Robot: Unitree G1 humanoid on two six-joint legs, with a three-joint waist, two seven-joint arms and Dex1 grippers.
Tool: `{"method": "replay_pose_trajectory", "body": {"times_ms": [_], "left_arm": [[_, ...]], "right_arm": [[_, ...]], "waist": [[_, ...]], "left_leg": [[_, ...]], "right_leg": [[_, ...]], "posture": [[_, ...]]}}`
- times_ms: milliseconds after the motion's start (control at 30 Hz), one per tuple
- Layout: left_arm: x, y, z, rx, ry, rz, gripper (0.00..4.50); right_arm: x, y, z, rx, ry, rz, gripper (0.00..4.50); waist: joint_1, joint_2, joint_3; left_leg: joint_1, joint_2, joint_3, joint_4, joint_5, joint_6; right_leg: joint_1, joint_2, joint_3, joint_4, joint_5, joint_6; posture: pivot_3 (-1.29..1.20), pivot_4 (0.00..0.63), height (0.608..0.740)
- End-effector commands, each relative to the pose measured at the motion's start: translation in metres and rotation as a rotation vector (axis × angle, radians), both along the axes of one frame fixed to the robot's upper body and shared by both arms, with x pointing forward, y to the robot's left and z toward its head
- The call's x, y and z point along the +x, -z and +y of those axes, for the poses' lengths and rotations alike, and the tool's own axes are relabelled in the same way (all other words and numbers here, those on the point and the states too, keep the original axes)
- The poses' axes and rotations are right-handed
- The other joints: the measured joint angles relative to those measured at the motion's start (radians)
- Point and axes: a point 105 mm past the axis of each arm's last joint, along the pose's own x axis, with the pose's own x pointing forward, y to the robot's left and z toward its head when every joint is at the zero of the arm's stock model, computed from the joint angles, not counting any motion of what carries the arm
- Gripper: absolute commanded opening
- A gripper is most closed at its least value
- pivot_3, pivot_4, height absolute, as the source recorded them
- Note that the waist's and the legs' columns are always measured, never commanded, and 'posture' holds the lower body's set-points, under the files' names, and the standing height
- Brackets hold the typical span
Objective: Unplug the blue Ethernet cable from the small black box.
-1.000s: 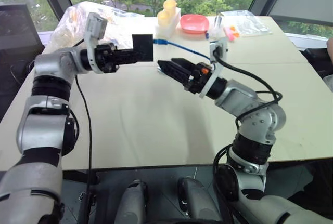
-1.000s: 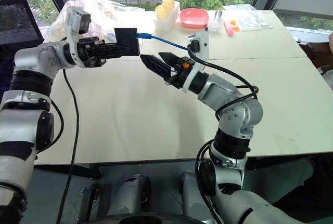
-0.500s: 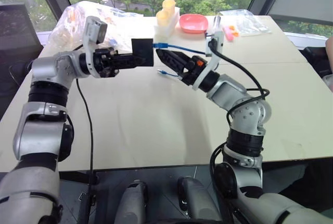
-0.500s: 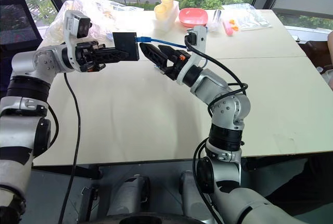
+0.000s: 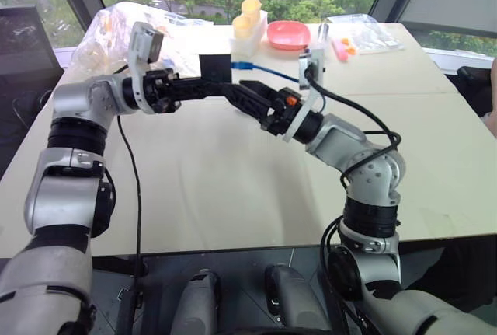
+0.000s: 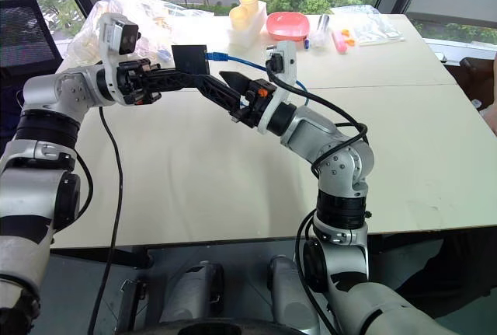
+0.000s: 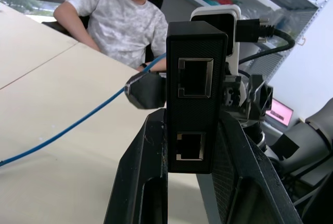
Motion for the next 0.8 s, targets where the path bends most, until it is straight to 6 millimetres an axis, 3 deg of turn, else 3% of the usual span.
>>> {"method": "replay_pose_trajectory", "body": {"times_ms": [33, 433, 567, 733, 800], "left_arm": [[-0.0033, -0.0118, -0.0001, -0.008, 0.013, -0.049, 0.52], [-0.0044, -0.0112, 0.0011, -0.008, 0.014, -0.046, 0.52], [-0.0045, -0.0106, 0.0005, -0.009, 0.016, -0.046, 0.52], [-0.0041, -0.0101, -0.0004, -0.012, 0.017, -0.045, 0.52], [-0.0041, -0.0098, -0.0006, -0.012, 0.017, -0.045, 0.52]], "right_arm": [[-0.0031, -0.0166, -0.0012, 0.062, -0.008, -0.044, 4.28], [0.0008, -0.0184, -0.0039, 0.122, -0.008, -0.014, 4.28], [0.0026, -0.0191, -0.0035, 0.136, -0.002, -0.006, 2.6], [0.0038, -0.0193, -0.0021, 0.154, 0.005, 0.003, 0.13], [0.0035, -0.0193, -0.0007, 0.156, 0.004, 0.003, 0.04]], "waist": [[0.0, 0.0, 0.0], [0.0, 0.0, 0.0], [0.0, 0.0, 0.0], [-0.001, 0.0, 0.0], [0.0, 0.0, 0.0]], "left_leg": [[0.0, 0.0, 0.0, 0.0, 0.0, 0.0], [0.0, 0.0, 0.0, 0.0, 0.0, 0.0], [0.0, 0.0, 0.0, 0.0, 0.0, 0.0], [0.0, 0.0, 0.0, 0.0, 0.0, 0.0], [0.0, 0.0, 0.0, 0.0, 0.0, 0.0]], "right_leg": [[0.0, 0.0, 0.0, 0.0, 0.0, 0.0], [0.0, 0.0, 0.0, 0.0, 0.0, 0.0], [0.0, 0.0, 0.0, 0.0, 0.0, 0.0], [0.0, 0.0, 0.0, 0.0, 0.0, 0.0], [0.0, 0.0, 0.0, 0.0, 0.0, 0.0]], "posture": [[0.0, 0.15, 0.74], [0.0, 0.15, 0.74], [0.0, 0.15, 0.74], [0.0, 0.15, 0.74], [0.0, 0.15, 0.74]]}}
